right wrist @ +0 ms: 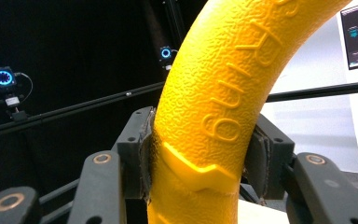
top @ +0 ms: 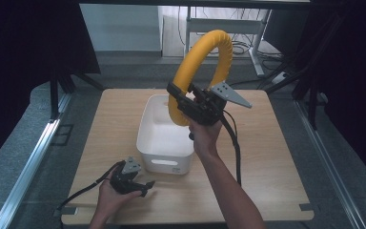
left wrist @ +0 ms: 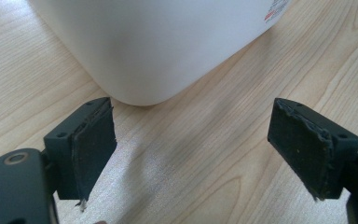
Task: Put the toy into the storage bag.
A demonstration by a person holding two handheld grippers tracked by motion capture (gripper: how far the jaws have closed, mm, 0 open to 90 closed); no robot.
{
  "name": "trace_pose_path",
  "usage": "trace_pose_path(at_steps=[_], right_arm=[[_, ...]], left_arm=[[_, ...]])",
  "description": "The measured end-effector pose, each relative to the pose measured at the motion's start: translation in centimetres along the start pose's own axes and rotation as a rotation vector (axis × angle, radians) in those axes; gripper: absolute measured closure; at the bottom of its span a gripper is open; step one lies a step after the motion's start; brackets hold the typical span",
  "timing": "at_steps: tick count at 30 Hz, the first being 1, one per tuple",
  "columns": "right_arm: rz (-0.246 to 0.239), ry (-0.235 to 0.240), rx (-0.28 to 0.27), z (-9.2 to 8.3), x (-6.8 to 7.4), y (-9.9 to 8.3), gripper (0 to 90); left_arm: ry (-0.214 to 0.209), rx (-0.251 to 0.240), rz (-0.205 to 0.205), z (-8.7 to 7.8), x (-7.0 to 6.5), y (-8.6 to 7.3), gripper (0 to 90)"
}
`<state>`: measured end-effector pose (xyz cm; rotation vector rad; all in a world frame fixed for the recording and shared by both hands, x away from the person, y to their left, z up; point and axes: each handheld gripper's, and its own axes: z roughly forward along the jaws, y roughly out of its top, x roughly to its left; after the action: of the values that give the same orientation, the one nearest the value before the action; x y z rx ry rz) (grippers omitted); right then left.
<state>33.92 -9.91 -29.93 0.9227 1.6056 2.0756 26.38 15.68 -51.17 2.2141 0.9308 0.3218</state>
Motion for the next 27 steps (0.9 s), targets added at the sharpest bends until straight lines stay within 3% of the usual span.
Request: trace_pose_path(at_steps=[27], right_arm=[[0.009, 0.05, 0.04, 3.6, 3.2, -3.1, 48.5]], left_arm=[[0.0, -0.002, 0.005, 0.0, 0.0, 0.0, 15.3]])
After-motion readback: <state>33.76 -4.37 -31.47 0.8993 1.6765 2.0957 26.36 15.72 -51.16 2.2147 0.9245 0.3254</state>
